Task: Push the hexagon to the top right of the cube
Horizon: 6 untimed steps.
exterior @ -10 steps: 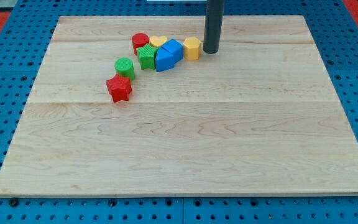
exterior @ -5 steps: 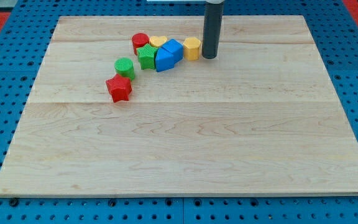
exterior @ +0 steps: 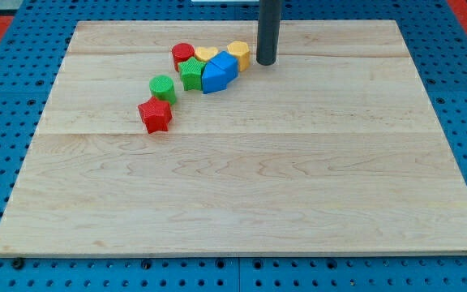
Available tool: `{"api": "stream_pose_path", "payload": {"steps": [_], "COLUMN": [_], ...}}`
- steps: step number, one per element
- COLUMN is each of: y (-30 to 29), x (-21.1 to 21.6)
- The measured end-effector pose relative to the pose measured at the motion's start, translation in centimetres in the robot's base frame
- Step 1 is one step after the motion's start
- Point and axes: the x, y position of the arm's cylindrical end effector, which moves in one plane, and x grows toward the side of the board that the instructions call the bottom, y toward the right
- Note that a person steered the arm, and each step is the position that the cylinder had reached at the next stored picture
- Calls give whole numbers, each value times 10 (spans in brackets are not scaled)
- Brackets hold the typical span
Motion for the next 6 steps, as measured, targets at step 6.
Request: {"api": "stream_pose_path", "payload": {"steps": [6], "y": [-33], "x": [112]}}
